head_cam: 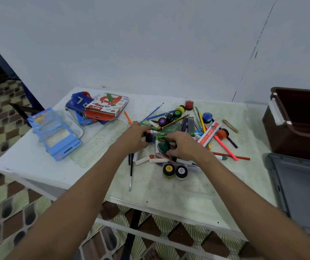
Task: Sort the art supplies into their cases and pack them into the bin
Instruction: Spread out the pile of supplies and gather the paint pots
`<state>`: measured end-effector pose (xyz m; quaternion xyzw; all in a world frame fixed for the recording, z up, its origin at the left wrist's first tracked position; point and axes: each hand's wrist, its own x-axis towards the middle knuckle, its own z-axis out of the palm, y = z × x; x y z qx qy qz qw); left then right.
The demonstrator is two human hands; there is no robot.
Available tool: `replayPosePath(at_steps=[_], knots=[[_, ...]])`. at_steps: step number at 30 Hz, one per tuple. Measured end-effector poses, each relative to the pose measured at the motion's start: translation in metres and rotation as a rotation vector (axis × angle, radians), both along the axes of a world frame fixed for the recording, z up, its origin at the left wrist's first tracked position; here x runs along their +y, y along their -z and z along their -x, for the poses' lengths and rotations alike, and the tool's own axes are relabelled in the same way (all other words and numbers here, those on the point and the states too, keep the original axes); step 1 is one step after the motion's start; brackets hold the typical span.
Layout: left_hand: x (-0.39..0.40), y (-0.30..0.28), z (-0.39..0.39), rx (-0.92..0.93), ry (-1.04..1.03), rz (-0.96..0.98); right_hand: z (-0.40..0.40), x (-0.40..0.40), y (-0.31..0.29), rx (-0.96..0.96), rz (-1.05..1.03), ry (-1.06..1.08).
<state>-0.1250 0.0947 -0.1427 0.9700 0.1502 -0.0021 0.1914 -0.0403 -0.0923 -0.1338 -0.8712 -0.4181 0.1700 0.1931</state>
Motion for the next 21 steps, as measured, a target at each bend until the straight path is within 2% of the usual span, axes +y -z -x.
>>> replayPosePath(at_steps=[5, 8, 12, 16, 21], knots=[[-0.003, 0.005, 0.0, -0.064, -0.026, 0.002, -0.002, 0.004, 0.008, -0.038, 0.0, -0.042], [-0.011, -0.003, 0.011, -0.199, -0.066, 0.05, 0.0, 0.003, 0.006, -0.009, -0.1, -0.052], [-0.027, -0.023, 0.036, -0.328, -0.172, 0.227, 0.006, -0.012, -0.008, 0.092, -0.305, 0.033], [-0.055, -0.034, 0.068, -0.31, -0.123, 0.266, 0.026, -0.04, -0.02, 0.173, -0.474, 0.066], [-0.087, -0.026, 0.097, -0.213, -0.036, 0.309, 0.06, -0.08, -0.024, 0.17, -0.409, 0.072]])
